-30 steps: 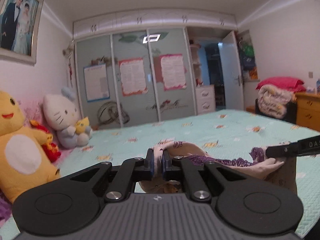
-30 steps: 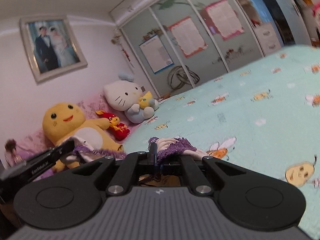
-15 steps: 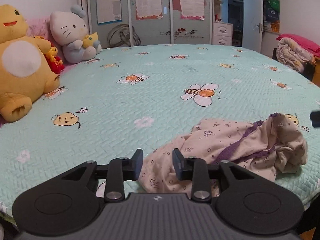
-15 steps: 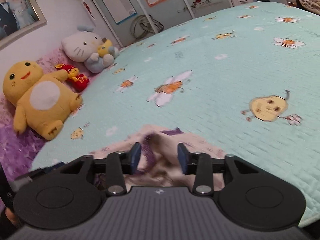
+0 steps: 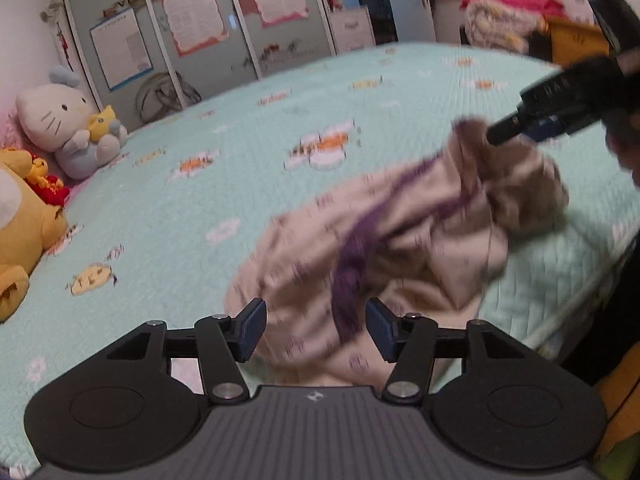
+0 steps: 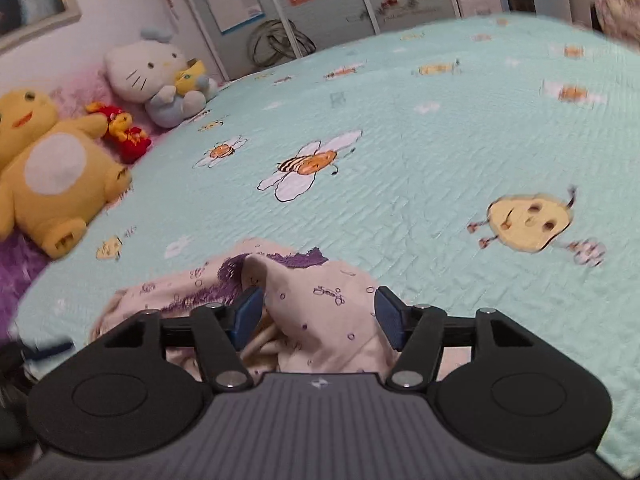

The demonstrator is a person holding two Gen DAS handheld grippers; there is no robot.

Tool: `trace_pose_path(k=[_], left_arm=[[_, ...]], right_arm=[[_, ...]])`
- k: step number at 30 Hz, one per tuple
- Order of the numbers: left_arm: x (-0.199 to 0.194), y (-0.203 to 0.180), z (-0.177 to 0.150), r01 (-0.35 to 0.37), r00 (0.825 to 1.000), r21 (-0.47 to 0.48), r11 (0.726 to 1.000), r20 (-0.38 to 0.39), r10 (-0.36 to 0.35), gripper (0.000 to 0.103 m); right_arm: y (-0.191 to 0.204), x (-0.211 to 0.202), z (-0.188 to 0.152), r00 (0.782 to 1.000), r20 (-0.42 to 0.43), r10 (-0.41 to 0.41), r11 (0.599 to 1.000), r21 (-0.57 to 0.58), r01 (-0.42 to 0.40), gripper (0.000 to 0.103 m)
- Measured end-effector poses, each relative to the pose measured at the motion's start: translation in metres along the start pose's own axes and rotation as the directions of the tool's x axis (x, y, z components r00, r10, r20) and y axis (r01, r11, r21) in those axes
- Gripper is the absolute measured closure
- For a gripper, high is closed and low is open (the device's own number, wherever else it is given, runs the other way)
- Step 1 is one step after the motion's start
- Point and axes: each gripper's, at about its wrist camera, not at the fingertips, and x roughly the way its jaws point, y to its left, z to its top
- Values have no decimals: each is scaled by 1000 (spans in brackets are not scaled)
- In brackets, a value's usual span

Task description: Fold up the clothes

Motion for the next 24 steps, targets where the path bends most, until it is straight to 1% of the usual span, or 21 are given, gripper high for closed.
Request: trace_pose_path(k=[1, 2, 4, 6, 7, 9, 11, 12, 13, 14, 15, 16, 17, 19, 20, 24], left_arm=[[1, -2, -2, -3, 1000, -1, 1000, -4, 3, 44], [1, -3, -4, -6, 1000, -2, 1000, -8, 6, 44], [-2, -1, -4, 3, 1000, -23, 1000, 9, -3, 44], [-6, 3, -2, 10, 1000, -49, 999, 26, -9, 44], [-7, 5, -2, 12, 999, -59, 998, 30, -10, 44], [-7, 5, 0, 11, 999, -59, 998, 33, -9, 44], [-8, 4, 0, 11, 999, -52, 999, 33, -9, 44], [-7, 3, -1, 12, 999, -50, 999, 32, -10, 44], [-7, 4, -2, 13, 1000, -53, 999, 28, -12, 44], [-6, 5, -3, 15, 1000, -56, 998, 24, -14, 44], [-4, 5, -3, 16, 1000, -61, 998, 20, -15, 44], [-3, 5, -4, 17, 1000, -66, 998, 16, -16, 44], [-2, 5, -6, 18, 1000, -71, 997, 12, -17, 44], [-1, 1, -6, 20, 1000, -70, 997, 7, -19, 44], [-1, -1, -7, 20, 1000, -68, 997, 6, -20, 44], [-5, -3, -12, 24, 1000, -58, 998, 3, -24, 44]], right_arm=[[3, 3, -4, 999, -31, 33, 999, -18, -34, 77], [6, 6, -7, 996, -62, 66, 997, -37, -68, 103], [23, 2, -25, 989, -109, 101, 979, -164, -118, 103], [38, -5, -48, 981, -163, 108, 946, -285, -151, 103], [41, -8, -60, 975, -196, 102, 932, -324, -163, 103], [41, -13, -76, 970, -235, 60, 918, -368, -146, 100], [32, -28, -77, 975, -209, 71, 929, -343, -141, 97], [26, -38, -72, 979, -175, 103, 938, -310, -154, 97], [21, -49, -66, 981, -140, 136, 946, -276, -170, 89], [15, -58, -57, 979, -100, 178, 950, -241, -197, 72], [11, -68, -49, 974, -54, 219, 950, -216, -225, 63], [9, -74, -42, 971, -8, 240, 951, -200, -237, 46], [10, -76, -36, 973, 30, 230, 956, -193, -220, 39], [16, -67, -25, 984, 56, 168, 965, -214, -153, 38], [20, -58, -23, 988, 51, 148, 962, -237, -132, 38], [26, -3, -29, 999, -18, 48, 948, -314, -51, 38]])
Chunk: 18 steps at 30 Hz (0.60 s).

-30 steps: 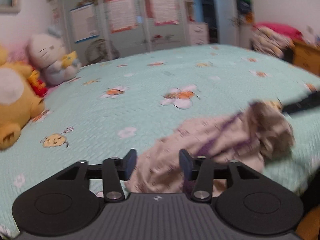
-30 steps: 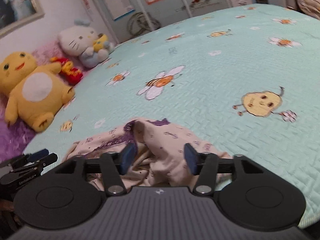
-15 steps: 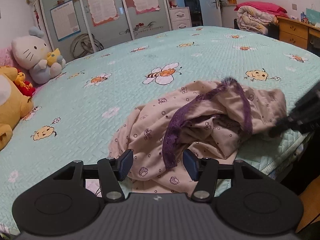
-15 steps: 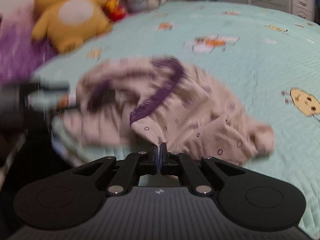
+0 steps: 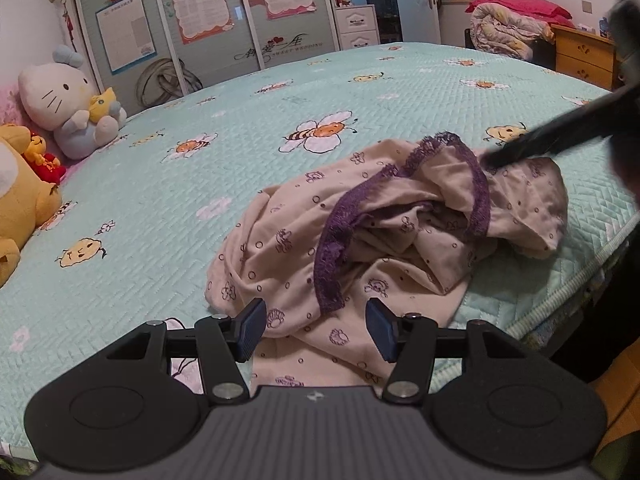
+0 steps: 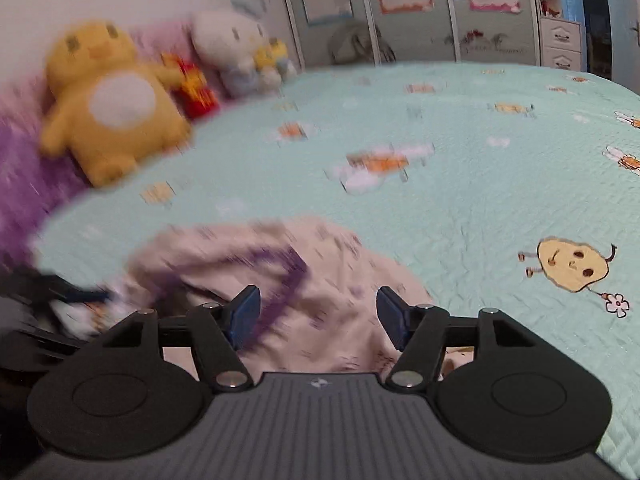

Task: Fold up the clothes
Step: 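Drag the held garment edge across the bed with the right gripper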

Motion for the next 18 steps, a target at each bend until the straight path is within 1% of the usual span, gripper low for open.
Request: trace_pose_path(k=[1, 2, 3, 4, 5, 7, 9, 11, 13, 14, 15, 16, 18], left_arm=[[-2, 1, -1, -1, 1000, 0, 1000, -1, 1, 43], [-3, 3, -3, -6, 1000, -5, 1000, -5, 6, 43], [-4, 4, -5, -11, 1000, -10, 1000, -9, 11, 43], [-4, 7, -6, -16, 1000, -17, 1000, -13, 16, 43], [-5, 9, -8, -21, 1000, -23, 1000, -18, 21, 43], [-5, 12, -10, -25, 999, -28, 999, -20, 24, 43], [-5, 12, -9, -20, 1000, -26, 999, -16, 20, 43], [-4, 10, -8, -11, 1000, -20, 1000, -8, 11, 43], [-3, 8, -6, -2, 1000, -13, 1000, 0, 2, 43], [-2, 7, -6, 3, 1000, -9, 1000, 2, -3, 43], [-1, 4, -6, 7, 1000, 1, 1000, -6, -7, 42], [0, 2, -7, 10, 1000, 12, 1000, -13, -10, 42], [0, -4, -9, 10, 1000, 51, 999, -20, -9, 42]], right_arm=[[-2, 15, -2, 999, -34, -42, 999, -15, 42, 39], [-4, 23, -6, 996, -51, -78, 997, -7, 78, 42], [-6, 30, -10, 992, -67, -110, 994, 3, 111, 52], [-8, 24, -11, 993, -62, -99, 994, 43, 102, 95], [-9, 18, -13, 994, -55, -90, 992, 79, 94, 97], [-8, -17, -8, 992, 48, -120, 991, 68, 117, 97], [-7, -52, -4, 977, 151, -149, 988, 60, 141, 97], [-19, -80, 1, 957, 221, -189, 980, 104, 170, 97], [-38, -93, 0, 945, 237, -224, 967, 172, 186, 97], [-44, -89, -2, 950, 203, -238, 962, 180, 203, 93], [-51, -86, -5, 953, 170, -250, 958, 187, 218, 93], [-51, -84, -12, 958, 151, -244, 959, 187, 215, 92], [-46, -82, -25, 966, 132, -224, 965, 172, 200, 87]])
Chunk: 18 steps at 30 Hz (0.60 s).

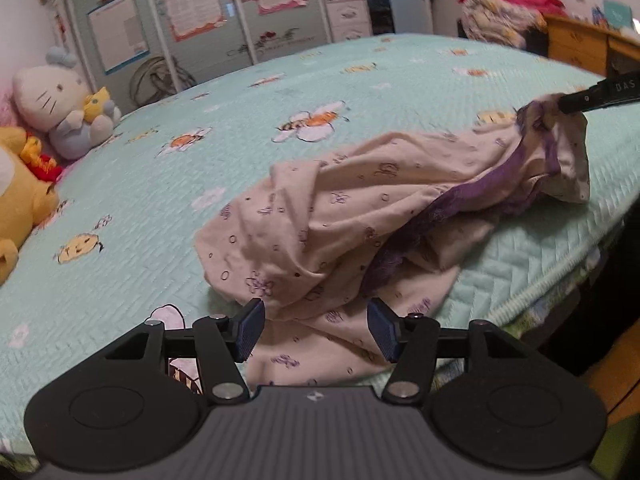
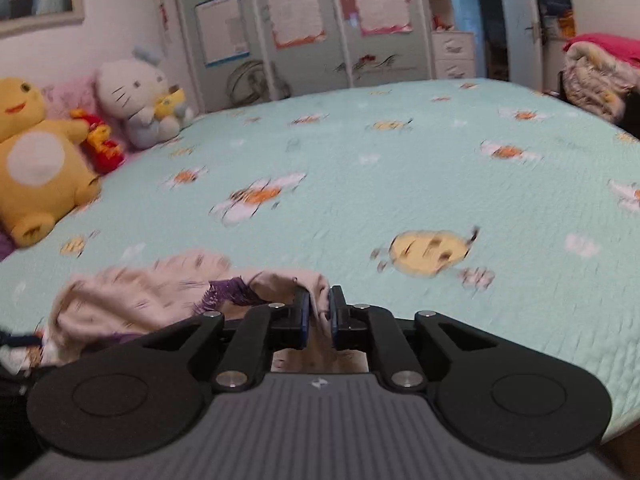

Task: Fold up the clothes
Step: 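Drag the held garment edge across the bed with the right gripper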

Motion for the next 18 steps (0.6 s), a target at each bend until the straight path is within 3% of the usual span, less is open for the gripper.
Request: trace_pose_path(k=[2, 3, 4, 6, 8, 11, 13, 15, 17, 18], left_arm=[[0, -3, -2, 3, 1000, 24, 1000, -3, -3, 42], [1, -4, -1, 4, 1000, 28, 1000, -8, -4, 42], [2, -5, -1, 2, 1000, 31, 1000, -11, -2, 42], [6, -7, 0, -2, 1000, 39, 999, -16, 3, 42], [9, -7, 4, -24, 1000, 40, 999, -14, 25, 41], [7, -3, 9, -31, 1000, 34, 999, -1, 31, 41], [5, 0, 9, -43, 999, 50, 998, 10, 43, 41], [4, 4, 8, -59, 998, 64, 996, 12, 59, 41], [8, 10, 7, -82, 997, 67, 994, 1, 83, 41], [10, 12, 7, -93, 996, 59, 994, -6, 94, 41]], right_arm=[[11, -7, -13, 1000, 19, 13, 999, -38, -12, 47], [17, -11, -20, 999, 29, 20, 998, -57, -18, 38], [26, -10, -25, 998, 53, 23, 996, -84, -19, 33], [40, -1, -31, 999, 46, 22, 985, -172, -14, 33], [48, 10, -32, 999, 26, -30, 967, -251, 35, 33], [48, 27, -32, 997, -31, -71, 963, -263, 60, 33], [45, 31, -34, 995, -47, -88, 967, -246, 74, 34], [39, 29, -40, 996, -57, -72, 973, -223, 58, 46], [35, 29, -42, 995, -76, -68, 980, -194, 52, 86], [33, 29, -41, 995, -80, -67, 983, -177, 52, 91]])
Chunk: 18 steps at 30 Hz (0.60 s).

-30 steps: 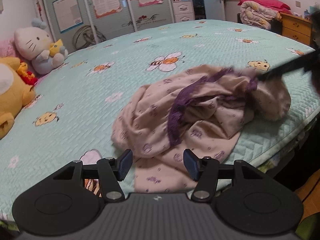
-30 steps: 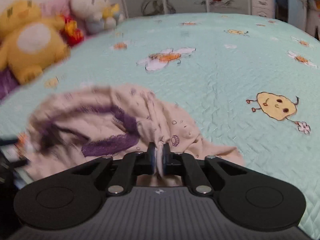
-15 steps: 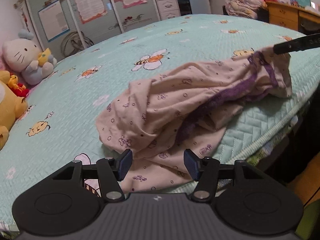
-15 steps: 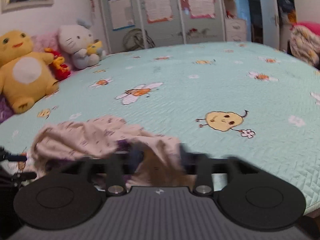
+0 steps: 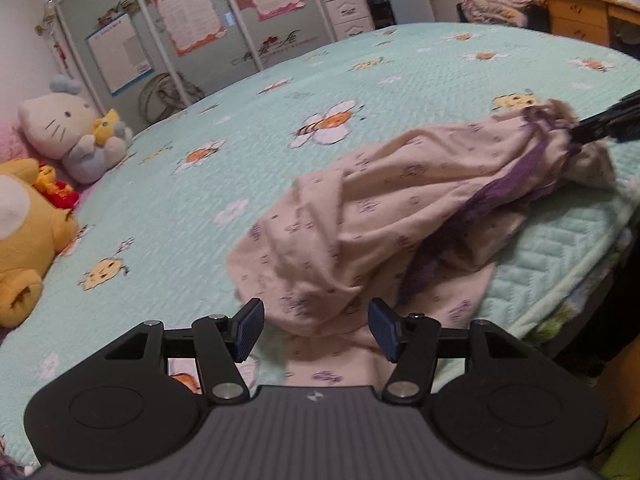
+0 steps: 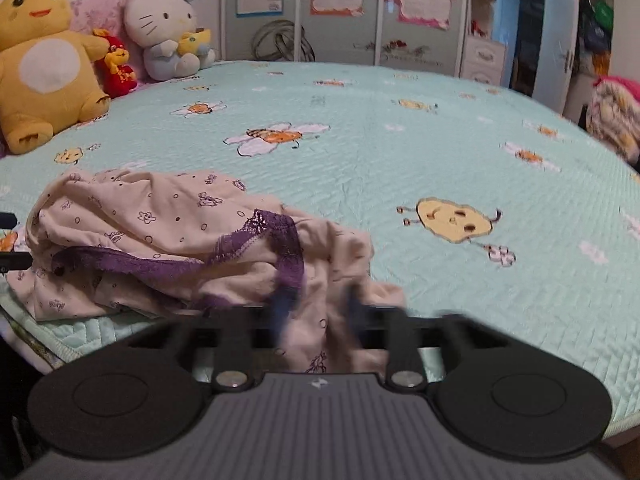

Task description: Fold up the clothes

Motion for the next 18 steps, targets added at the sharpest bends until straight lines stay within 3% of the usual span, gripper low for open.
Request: trace_pose_path(k=[4, 11, 12, 14, 16, 18], left_arm=[[11, 2, 2, 38, 999, -46, 998, -27, -39, 41], [27, -16, 20, 137, 990, -104, 985, -4, -138, 40], [28, -17, 22, 142, 990, -108, 984, -1, -143, 43], [30, -18, 27, 153, 988, -117, 981, 6, -154, 56], [33, -17, 30, 151, 988, -126, 981, -5, -152, 80], [32, -13, 32, 148, 989, -148, 978, 0, -150, 92]], right_arm=[[-3, -1, 2, 1000, 26, 1, 999, 42, -2, 103], [1, 0, 6, 1000, 15, 4, 1000, 20, -4, 101], [2, 2, 7, 1000, 3, -2, 1000, 15, 2, 99], [2, 6, 7, 1000, -3, -9, 1000, 16, 9, 85], [1, 13, 7, 1000, -16, -3, 1000, 25, 4, 85], [0, 21, 8, 999, -39, 6, 999, 36, -5, 85]])
